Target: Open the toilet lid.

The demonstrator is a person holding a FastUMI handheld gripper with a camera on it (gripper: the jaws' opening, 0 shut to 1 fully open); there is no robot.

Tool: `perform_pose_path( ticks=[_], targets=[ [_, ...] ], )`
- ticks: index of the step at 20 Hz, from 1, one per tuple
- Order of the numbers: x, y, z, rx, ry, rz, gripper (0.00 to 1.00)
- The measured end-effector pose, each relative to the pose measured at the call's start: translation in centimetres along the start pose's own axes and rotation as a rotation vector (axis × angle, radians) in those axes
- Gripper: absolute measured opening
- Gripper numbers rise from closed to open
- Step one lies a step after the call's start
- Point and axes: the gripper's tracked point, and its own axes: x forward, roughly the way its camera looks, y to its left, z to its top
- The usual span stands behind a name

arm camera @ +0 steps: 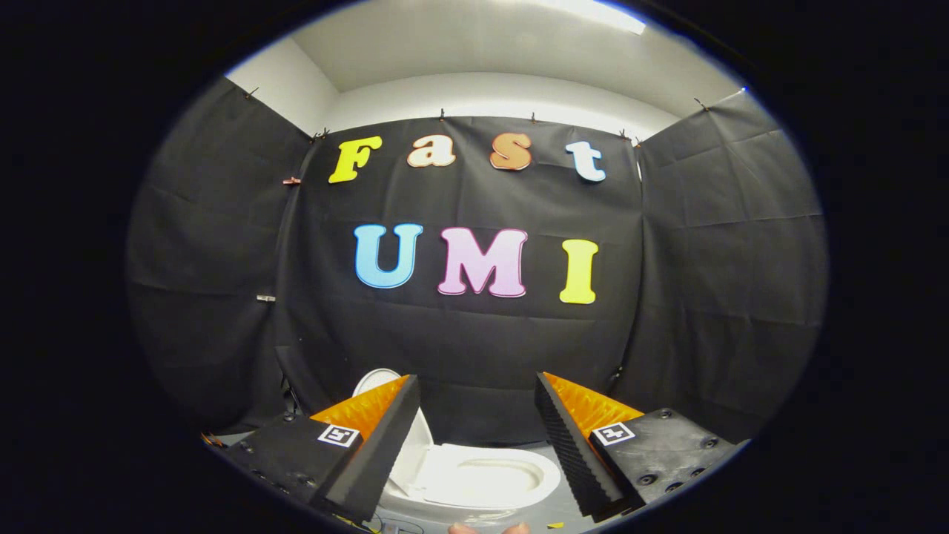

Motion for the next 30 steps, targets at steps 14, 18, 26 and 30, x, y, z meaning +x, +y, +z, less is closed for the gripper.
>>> perform_pose_path(
  ticks=[14,18,26,30],
  targets=[
    [-4.4,-10.0,-4.5,0.046,0.006,-0.066,0.98],
    [-4.8,-11.3,-4.6,0.042,-0.005,-0.095,0.98],
    [-6.9,-12.1,-2.8,0.057,-0.04,-0.098,0.98],
    [-7.3,-12.0,-2.2,0.056,-0.052,-0.089,0.98]
  ],
)
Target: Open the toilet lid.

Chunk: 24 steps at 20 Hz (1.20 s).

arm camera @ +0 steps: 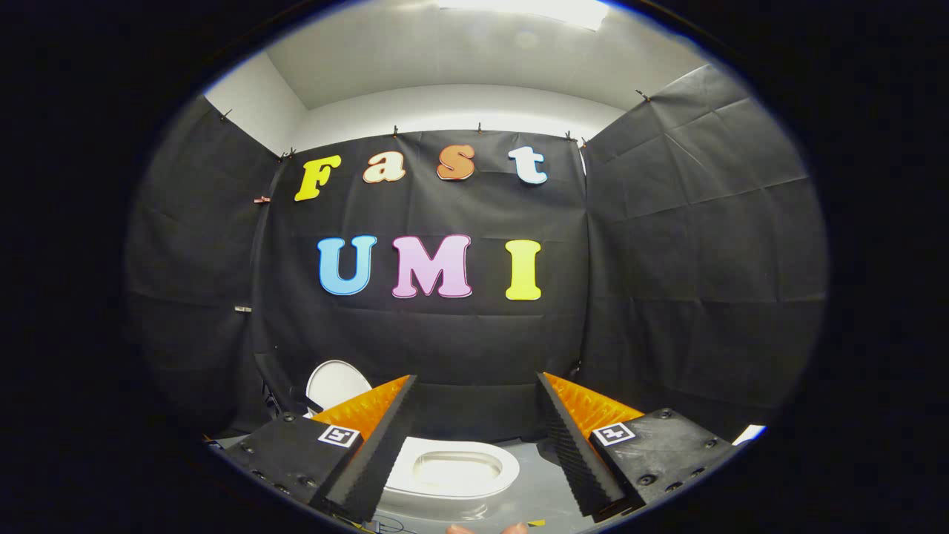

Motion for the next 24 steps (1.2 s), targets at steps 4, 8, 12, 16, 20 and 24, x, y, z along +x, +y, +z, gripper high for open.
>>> perform_pose_path(
  ticks=[4,8,12,16,20,24],
  targets=[
    [-0.1,0.3,-0.2,0.009,0.006,0.013,0.98],
    [-0.1,0.9,-0.8,0.006,0.019,0.023,0.98],
    [-0.3,1.2,-0.8,0.0,0.018,0.021,0.98],
    [-0.3,1.7,-0.7,-0.017,0.012,0.028,0.98],
    [-0.2,1.8,-1.1,-0.012,0.023,0.033,0.98],
    [-0.1,1.2,-0.8,-0.01,0.017,0.022,0.98]
  ],
)
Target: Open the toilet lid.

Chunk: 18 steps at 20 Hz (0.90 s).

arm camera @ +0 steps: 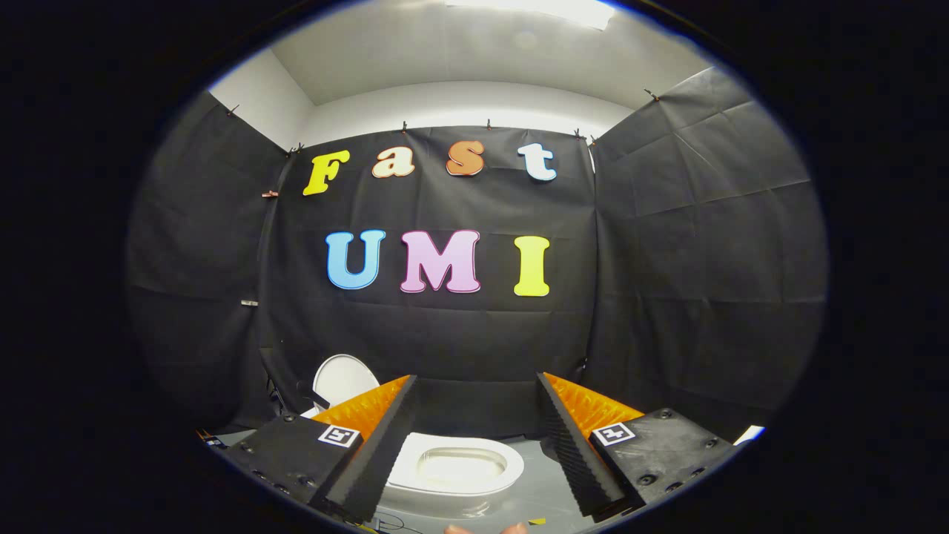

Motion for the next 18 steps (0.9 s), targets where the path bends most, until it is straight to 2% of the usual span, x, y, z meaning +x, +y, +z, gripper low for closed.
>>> perform_pose_path(
  ticks=[18],
  targets=[
    [0.4,0.3,-0.9,-0.01,0.025,0.004,0.98]
  ],
)
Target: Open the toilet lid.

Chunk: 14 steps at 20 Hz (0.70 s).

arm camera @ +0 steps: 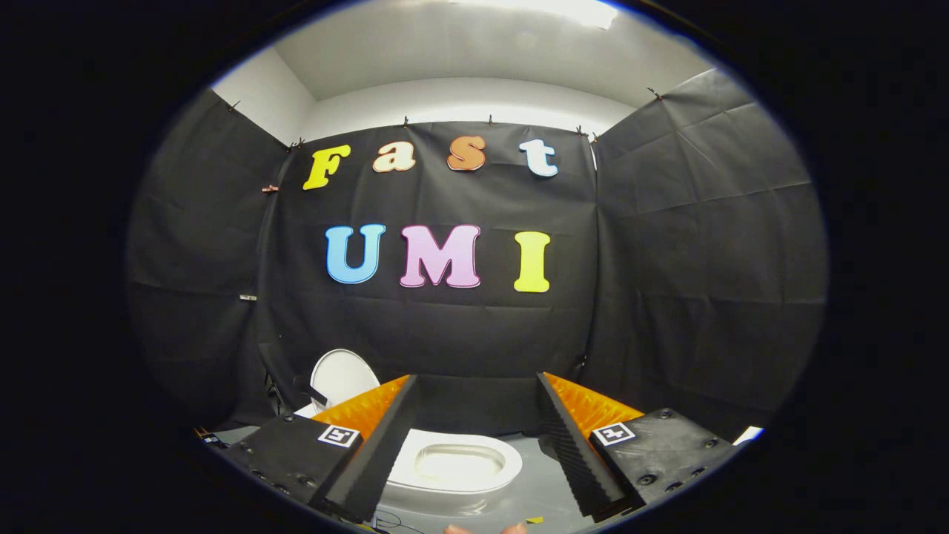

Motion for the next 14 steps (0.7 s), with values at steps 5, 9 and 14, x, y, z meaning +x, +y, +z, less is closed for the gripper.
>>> perform_pose_path(
  ticks=[5,9,14],
  targets=[
    [-0.01,0.11,0.06,-0.003,-0.003,-0.001,0.98],
    [0.05,0.13,0.08,0.001,0.0,0.002,0.98],
    [0.1,0.3,-0.04,0.003,0.003,0.004,0.98]
  ],
)
